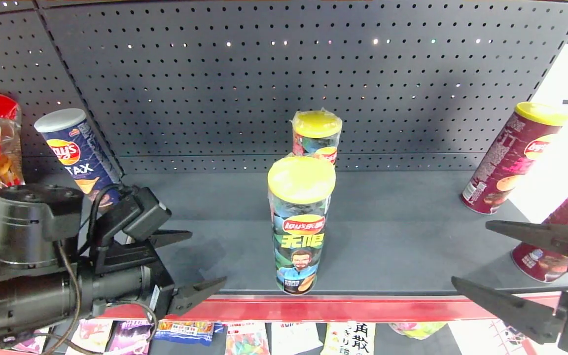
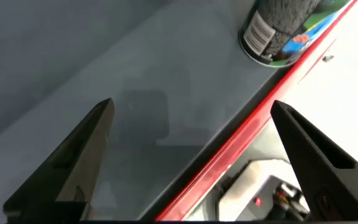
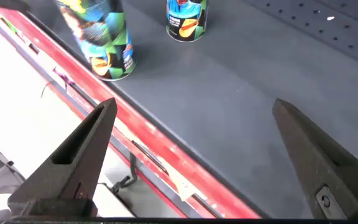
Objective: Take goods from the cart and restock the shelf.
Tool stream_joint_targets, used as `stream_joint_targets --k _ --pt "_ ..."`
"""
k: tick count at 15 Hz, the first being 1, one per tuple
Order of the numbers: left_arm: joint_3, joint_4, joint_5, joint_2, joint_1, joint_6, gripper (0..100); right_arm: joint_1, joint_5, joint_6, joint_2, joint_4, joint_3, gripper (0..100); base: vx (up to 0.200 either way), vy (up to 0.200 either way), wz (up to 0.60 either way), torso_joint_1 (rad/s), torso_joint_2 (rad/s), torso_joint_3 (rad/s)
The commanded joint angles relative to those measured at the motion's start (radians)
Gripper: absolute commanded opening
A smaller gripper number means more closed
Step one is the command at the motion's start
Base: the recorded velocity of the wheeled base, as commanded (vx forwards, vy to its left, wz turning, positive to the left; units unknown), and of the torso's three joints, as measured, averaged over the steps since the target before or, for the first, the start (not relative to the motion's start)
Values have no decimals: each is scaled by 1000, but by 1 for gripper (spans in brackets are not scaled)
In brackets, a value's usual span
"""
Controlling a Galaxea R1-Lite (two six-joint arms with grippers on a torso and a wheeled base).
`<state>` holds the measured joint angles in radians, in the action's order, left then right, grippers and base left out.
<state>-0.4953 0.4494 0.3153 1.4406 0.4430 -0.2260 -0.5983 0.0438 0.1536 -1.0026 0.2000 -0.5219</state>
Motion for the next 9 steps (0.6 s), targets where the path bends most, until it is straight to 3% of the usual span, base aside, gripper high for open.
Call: stream_joint_targets --k 1,9 --pt "-20 0 1 73 26 -3 100 3 -12 0 111 -1 37 100 0 0 0 0 0 0" --pt "-157 0 4 228 68 -4 100 34 -47 -3 177 -1 66 100 0 0 0 0 0 0"
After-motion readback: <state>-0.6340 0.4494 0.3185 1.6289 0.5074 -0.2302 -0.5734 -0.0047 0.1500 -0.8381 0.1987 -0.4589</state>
